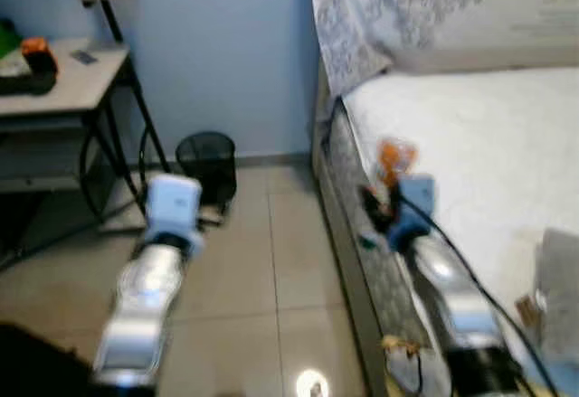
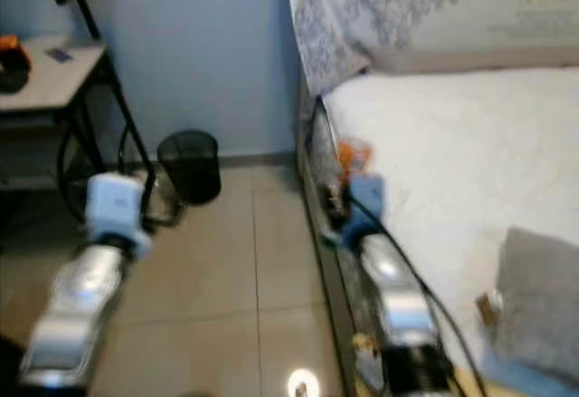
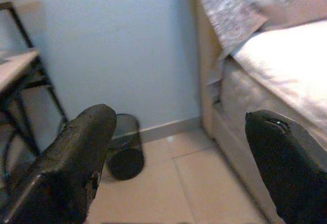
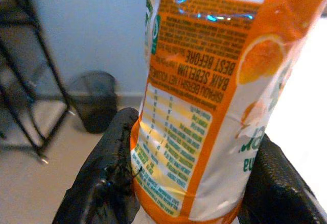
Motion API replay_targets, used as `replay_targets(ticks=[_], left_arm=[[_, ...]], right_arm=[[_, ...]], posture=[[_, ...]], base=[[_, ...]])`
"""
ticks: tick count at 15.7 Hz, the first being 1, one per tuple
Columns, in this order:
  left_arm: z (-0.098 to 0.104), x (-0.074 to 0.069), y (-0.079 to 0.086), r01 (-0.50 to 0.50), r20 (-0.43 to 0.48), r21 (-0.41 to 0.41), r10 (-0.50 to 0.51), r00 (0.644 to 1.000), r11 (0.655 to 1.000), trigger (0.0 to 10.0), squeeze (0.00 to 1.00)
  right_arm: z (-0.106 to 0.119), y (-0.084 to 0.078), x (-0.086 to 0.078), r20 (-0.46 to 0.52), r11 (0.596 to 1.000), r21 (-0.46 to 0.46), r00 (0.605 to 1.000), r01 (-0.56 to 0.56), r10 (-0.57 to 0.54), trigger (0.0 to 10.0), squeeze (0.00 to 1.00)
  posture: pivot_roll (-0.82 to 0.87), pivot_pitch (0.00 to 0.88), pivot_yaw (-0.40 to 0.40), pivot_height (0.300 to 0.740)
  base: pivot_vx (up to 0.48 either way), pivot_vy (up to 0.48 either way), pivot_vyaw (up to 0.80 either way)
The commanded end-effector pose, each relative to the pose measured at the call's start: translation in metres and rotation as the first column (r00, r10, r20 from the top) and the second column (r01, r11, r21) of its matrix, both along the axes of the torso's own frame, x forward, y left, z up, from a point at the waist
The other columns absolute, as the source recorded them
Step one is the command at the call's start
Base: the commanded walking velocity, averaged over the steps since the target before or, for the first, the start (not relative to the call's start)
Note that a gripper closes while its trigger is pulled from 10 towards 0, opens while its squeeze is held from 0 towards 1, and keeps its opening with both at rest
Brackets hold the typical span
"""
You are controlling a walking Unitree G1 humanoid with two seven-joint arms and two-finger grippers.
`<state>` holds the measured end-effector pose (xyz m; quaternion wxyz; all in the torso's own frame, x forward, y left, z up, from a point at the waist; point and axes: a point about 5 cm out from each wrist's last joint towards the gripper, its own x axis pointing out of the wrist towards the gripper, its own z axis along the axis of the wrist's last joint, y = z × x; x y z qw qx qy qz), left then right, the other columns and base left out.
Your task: Clean up the room
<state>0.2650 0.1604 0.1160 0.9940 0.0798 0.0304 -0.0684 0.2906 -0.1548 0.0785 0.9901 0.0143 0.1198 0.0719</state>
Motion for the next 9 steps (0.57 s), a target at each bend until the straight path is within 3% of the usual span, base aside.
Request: replay_targets(ticks=[1, 8, 9], left_arm=[[0.0029, 0.0003, 0.009, -0.024, 0.009, 0.015, 0.023, 1.0, 1.0, 10.0, 0.37], [0.003, -0.0007, 0.0079, -0.023, 0.009, 0.016, 0.023, 1.0, 1.0, 10.0, 0.4], [0.0034, -0.0008, 0.008, -0.021, 0.009, 0.016, 0.021, 1.0, 1.0, 10.0, 0.4]], right_arm=[[0.0061, 0.0068, 0.0036, 0.019, 1.0, 0.013, 1.0, -0.013, 0.012, 10.0, 0.0], [0.0085, 0.0124, 0.0034, 0.036, 0.998, -0.03, 0.997, -0.063, 0.064, 10.0, 0.0], [0.0081, 0.0137, 0.0032, 0.03, 0.998, -0.011, 0.998, -0.061, 0.061, 10.0, 0.0]], posture=[[0.1, 0.04, 0.009, 0.74], [0.11, 0.047, 0.012, 0.74], [0.11, 0.048, 0.012, 0.74]], base=[[0.315, 0.0, 0.0], [0.334, 0.0, 0.0], [0.337, 0.0, 0.55]])
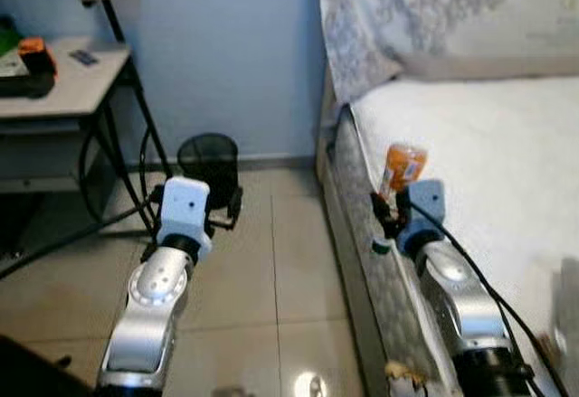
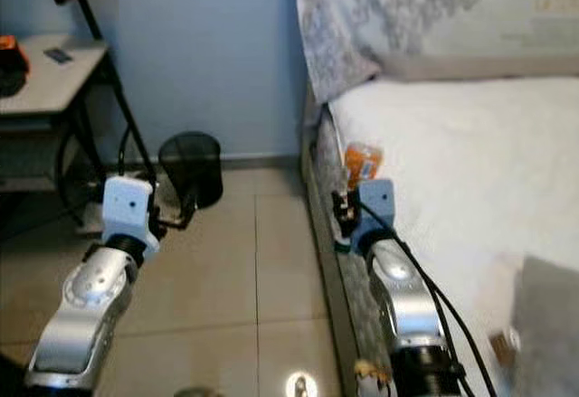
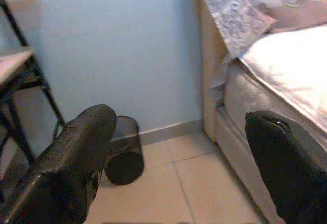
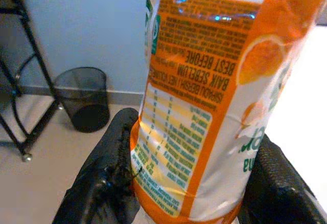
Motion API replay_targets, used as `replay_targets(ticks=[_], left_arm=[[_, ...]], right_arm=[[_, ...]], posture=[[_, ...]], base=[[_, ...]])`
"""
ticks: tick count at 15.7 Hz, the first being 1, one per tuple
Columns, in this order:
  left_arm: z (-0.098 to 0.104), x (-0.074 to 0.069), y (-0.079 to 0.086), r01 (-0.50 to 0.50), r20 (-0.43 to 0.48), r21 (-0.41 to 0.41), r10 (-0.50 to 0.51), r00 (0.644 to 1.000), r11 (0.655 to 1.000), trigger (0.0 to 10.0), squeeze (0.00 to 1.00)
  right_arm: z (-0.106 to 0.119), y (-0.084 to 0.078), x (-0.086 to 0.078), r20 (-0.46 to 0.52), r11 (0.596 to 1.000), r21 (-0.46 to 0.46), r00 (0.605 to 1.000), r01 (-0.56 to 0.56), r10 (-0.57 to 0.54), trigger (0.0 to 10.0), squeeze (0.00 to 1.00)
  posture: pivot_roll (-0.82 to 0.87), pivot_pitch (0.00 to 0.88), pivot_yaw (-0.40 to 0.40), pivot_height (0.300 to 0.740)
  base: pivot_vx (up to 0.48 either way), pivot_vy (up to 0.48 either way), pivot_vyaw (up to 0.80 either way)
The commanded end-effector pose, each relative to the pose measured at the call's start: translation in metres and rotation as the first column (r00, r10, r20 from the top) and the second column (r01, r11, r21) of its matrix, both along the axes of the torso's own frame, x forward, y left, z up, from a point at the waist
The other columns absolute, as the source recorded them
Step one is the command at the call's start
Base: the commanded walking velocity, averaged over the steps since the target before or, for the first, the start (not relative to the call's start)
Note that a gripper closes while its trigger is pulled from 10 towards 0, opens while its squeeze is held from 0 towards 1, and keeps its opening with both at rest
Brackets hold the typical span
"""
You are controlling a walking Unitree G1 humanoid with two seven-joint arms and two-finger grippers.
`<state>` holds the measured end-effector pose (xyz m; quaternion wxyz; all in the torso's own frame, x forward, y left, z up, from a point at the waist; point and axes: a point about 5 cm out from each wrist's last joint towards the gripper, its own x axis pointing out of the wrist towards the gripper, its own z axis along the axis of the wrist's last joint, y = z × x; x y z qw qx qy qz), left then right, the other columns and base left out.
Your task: Clean up the room
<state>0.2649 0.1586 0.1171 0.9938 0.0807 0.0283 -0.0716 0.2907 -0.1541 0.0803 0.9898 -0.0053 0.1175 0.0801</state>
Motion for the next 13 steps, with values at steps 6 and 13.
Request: replay_targets(ticks=[6, 13], left_arm=[[0.0023, 0.0, 0.0091, -0.025, 0.005, 0.017, 0.025, 1.0, 1.0, 10.0, 0.4], [0.0044, 0.0025, 0.0082, -0.019, 0.01, 0.015, 0.019, 1.0, 1.0, 10.0, 0.41]], right_arm=[[0.0049, 0.0136, 0.004, 0.009, 0.999, 0.037, 1.0, -0.03, 0.03, 10.0, 0.0], [0.0059, 0.0135, 0.0056, 0.012, 0.999, 0.04, 1.0, -0.021, 0.021, 10.0, 0.0]], posture=[[0.11, 0.048, 0.014, 0.74], [0.11, 0.047, 0.015, 0.74]], base=[[0.338, 0.0, 0.27], [0.338, 0.0, 0.0]])
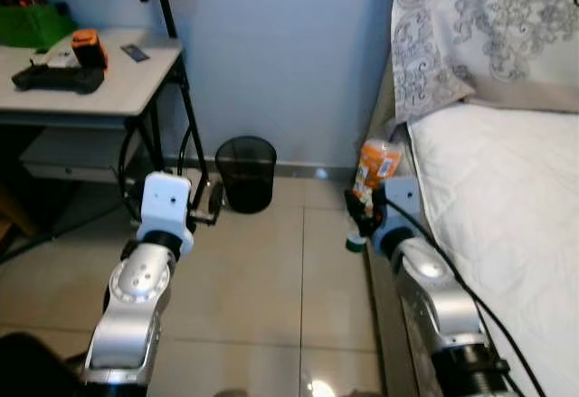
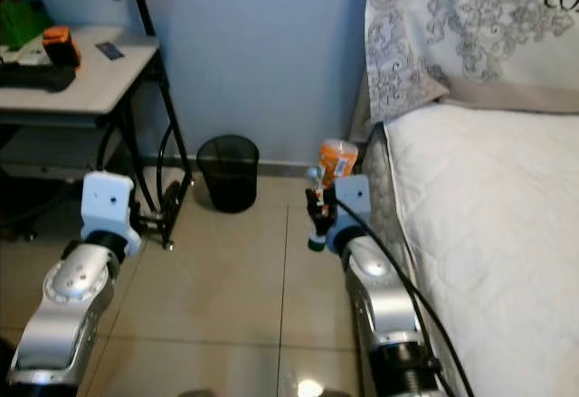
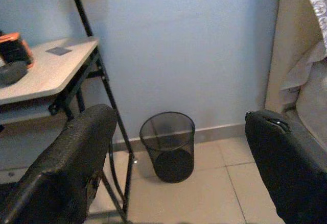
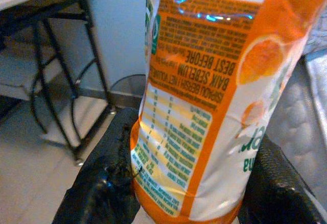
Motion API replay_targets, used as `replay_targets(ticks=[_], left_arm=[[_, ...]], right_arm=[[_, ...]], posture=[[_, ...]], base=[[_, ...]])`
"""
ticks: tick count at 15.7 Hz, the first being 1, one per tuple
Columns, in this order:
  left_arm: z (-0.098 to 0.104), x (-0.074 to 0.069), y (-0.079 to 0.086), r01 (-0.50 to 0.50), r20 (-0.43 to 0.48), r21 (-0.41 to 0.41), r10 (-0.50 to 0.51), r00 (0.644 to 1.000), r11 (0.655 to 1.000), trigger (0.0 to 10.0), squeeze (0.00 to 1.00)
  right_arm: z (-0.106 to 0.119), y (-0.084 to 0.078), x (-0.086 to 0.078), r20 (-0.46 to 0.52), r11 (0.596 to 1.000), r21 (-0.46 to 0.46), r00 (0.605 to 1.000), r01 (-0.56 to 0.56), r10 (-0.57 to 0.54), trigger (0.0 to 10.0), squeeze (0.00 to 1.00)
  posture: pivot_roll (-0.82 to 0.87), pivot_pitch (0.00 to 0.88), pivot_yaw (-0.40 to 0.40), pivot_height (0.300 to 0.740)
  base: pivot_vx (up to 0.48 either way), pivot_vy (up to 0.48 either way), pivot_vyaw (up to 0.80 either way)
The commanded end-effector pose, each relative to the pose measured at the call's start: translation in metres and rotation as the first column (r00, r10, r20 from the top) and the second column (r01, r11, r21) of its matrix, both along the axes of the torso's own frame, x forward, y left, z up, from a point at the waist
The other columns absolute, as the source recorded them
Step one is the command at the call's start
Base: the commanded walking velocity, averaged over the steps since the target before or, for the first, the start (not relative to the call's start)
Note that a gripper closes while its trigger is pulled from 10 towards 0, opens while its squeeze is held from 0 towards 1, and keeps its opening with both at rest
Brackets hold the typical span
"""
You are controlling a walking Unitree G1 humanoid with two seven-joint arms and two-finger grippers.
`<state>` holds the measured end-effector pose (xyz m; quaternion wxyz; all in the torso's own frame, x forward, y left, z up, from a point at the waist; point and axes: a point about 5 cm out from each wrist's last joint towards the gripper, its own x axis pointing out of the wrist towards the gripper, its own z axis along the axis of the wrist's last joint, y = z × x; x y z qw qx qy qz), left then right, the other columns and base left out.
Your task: Clean up the room
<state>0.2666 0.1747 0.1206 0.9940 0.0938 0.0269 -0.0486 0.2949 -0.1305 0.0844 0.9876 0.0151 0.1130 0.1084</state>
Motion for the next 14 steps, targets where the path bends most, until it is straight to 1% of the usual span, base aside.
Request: replay_targets(ticks=[1, 4, 9, 14], left_arm=[[0.0009, 0.0013, -0.008, 0.026, 0.002, -0.013, -0.026, 1.0, 1.0, 10.0, 0.41], [0.001, 0.0013, -0.0098, 0.025, 0.005, -0.017, -0.025, 1.0, 1.0, 10.0, 0.41], [0.0014, 0.0019, -0.0087, 0.028, 0.005, -0.012, -0.028, 1.0, 1.0, 10.0, 0.42], [-0.0012, -0.0021, -0.0103, 0.035, -0.004, -0.009, -0.035, 0.999, 0.999, 10.0, 0.43]], right_arm=[[0.0019, -0.0105, 0.0017, 0.004, 0.999, -0.001, 0.999, 0.032, -0.032, 10.0, 0.0], [0.0029, -0.0129, 0.0032, 0.003, 0.999, 0.005, 0.999, 0.037, -0.037, 10.0, 0.0], [0.0035, -0.0115, 0.0038, 0.004, 0.999, 0.006, 0.999, 0.04, -0.04, 10.0, 0.0], [0.0008, -0.0107, -0.0005, -0.008, 0.999, 0.018, 0.999, 0.047, -0.047, 10.0, 0.0]], posture=[[0.11, 0.047, 0.014, 0.74], [0.1, 0.044, 0.006, 0.74], [0.11, 0.038, 0.011, 0.74], [0.1, 0.04, 0.005, 0.74]], base=[[0.337, 0.0, 0.0], [0.337, 0.0, 0.0], [0.339, 0.0, 0.0], [0.337, 0.0, 0.0]])
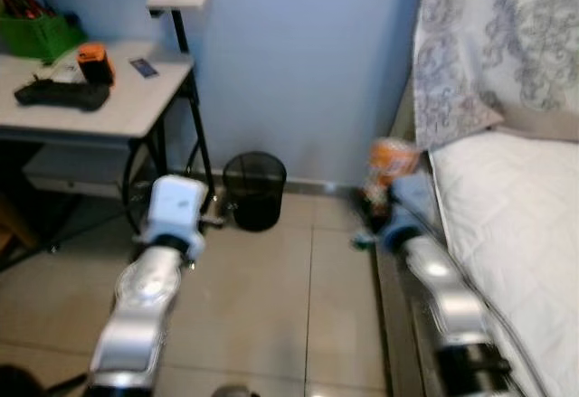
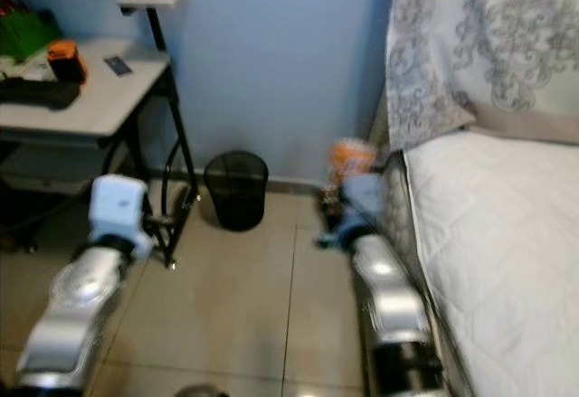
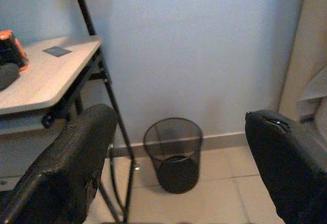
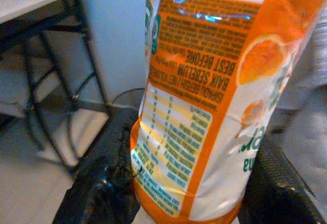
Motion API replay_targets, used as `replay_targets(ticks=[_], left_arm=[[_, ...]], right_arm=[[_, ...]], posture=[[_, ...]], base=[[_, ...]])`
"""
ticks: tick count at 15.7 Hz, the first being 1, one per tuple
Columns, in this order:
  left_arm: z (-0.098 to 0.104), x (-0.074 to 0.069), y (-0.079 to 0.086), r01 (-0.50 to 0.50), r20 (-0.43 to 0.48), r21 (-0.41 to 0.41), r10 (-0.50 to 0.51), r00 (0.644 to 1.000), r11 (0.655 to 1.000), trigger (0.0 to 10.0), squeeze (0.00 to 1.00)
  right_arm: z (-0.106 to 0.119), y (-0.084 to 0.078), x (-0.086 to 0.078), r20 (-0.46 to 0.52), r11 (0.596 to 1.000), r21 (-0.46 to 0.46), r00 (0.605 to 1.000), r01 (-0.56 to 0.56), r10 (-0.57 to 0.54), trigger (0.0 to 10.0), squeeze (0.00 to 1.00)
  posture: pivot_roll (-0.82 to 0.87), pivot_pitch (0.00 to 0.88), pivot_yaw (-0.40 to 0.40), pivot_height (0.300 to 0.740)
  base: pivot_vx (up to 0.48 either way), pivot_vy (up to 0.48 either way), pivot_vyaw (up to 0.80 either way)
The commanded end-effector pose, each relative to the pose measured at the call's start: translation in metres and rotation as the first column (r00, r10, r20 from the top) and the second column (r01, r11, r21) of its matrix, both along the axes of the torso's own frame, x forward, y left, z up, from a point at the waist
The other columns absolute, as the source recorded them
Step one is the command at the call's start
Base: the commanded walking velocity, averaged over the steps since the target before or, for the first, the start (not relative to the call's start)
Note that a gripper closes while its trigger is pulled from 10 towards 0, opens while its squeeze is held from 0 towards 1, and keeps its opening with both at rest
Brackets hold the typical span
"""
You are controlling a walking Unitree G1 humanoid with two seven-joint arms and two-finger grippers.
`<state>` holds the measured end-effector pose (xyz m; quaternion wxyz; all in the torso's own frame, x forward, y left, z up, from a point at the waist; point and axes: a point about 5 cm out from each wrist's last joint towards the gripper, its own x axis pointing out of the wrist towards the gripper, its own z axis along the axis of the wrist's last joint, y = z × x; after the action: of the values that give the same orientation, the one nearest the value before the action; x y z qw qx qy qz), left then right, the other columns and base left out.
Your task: Clean up the room
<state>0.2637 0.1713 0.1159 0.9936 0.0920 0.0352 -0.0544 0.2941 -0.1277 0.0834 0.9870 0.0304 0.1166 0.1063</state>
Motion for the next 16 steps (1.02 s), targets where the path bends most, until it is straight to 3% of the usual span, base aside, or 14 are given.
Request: replay_targets(ticks=[1, 16], left_arm=[[0.0028, 0.0005, -0.0071, 0.021, 0.011, -0.008, -0.021, 1.0, 1.0, 10.0, 0.43], [0.0077, 0.0084, -0.0075, 0.02, 0.025, -0.004, -0.02, 0.999, 1.0, 10.0, 0.46]], right_arm=[[0.0018, -0.0141, 0.0004, 0.002, 0.999, -0.013, 0.999, 0.039, -0.039, 10.0, 0.0], [0.0076, -0.014, 0.0064, 0.013, 0.999, -0.03, 0.999, 0.037, -0.036, 10.0, 0.0]], posture=[[0.1, 0.042, 0.001, 0.74], [0.1, 0.06, 0.004, 0.74]], base=[[0.337, 0.0, 0.0], [0.339, 0.0, 0.0]])
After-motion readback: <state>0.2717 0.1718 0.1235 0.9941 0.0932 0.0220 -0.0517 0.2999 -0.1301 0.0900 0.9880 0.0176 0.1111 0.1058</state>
